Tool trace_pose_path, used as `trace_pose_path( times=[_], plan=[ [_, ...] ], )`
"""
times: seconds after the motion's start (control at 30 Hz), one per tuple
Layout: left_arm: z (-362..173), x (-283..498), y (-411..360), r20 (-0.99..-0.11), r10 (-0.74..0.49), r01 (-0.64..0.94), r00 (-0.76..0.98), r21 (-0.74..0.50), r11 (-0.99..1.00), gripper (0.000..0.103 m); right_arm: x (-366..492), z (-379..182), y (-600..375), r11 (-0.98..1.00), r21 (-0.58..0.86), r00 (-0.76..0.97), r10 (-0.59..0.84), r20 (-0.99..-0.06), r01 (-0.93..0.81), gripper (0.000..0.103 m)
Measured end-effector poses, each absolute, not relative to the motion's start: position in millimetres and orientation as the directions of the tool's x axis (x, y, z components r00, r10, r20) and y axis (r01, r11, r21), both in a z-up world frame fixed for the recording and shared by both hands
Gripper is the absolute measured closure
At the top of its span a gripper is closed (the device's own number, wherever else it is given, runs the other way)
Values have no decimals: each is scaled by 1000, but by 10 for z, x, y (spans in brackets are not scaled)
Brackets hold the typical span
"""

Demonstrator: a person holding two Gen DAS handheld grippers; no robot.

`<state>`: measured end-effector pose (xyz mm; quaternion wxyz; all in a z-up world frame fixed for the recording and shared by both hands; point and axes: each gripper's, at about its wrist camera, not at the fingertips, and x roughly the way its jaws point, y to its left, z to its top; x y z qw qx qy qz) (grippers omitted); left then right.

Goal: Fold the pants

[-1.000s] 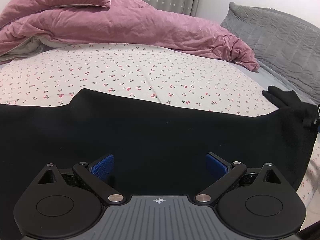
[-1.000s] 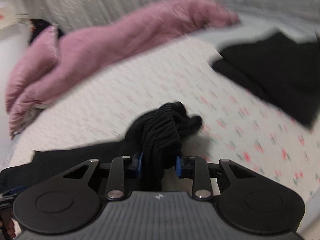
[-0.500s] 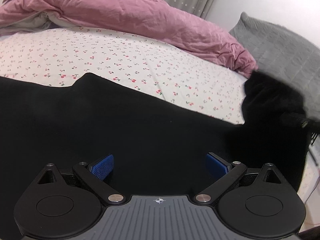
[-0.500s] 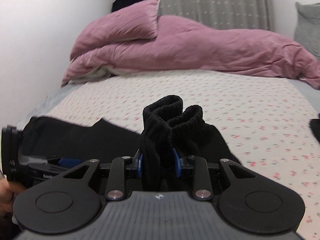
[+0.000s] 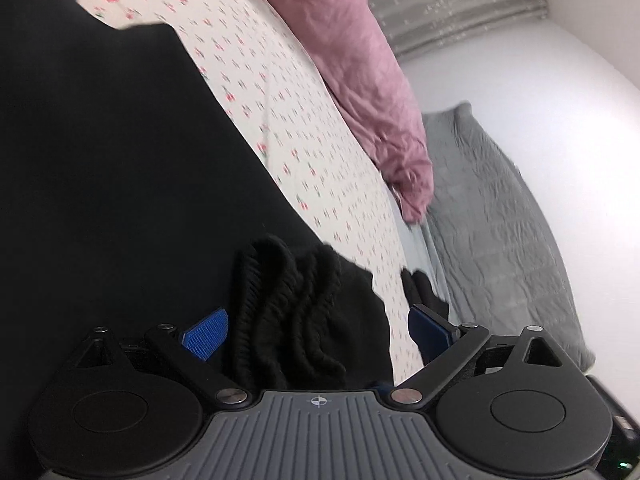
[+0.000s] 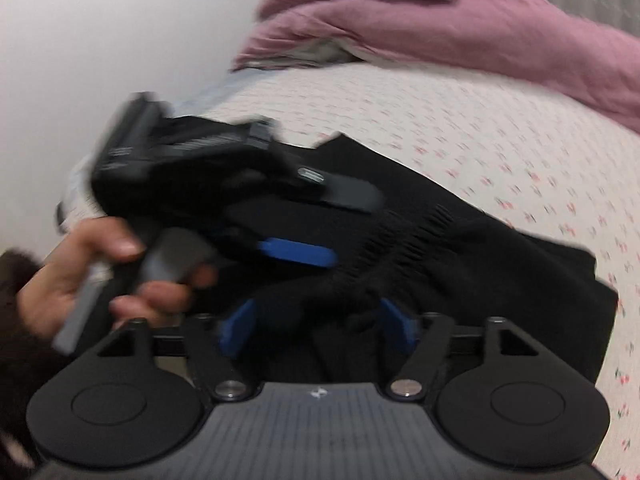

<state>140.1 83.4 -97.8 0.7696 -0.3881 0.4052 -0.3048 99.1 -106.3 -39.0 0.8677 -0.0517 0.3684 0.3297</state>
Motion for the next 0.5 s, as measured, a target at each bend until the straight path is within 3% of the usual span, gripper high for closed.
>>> trace_pose_path(
  times=[0.2, 0.4, 0.47, 0.5],
  plan=[
    [-964, 1420, 727, -422, -782, 177, 459, -820, 545, 6, 931, -371, -1155, 802, 76, 571, 485, -663, -593, 31],
    [-966, 1457, 714, -422, -785, 173, 453, -822, 542, 6, 1040, -600, -1045, 808, 65, 553, 457, -697, -586, 64],
    [-970, 1453, 727, -421, -787, 174, 452, -823, 540, 6, 1071, -643, -1039, 819, 67, 561, 448, -696, -570, 78],
    [-972, 1451, 734, -420, -788, 175, 450, -824, 540, 6, 1061, -657, -1028, 824, 43, 575, 431, -695, -566, 90]
  ],
)
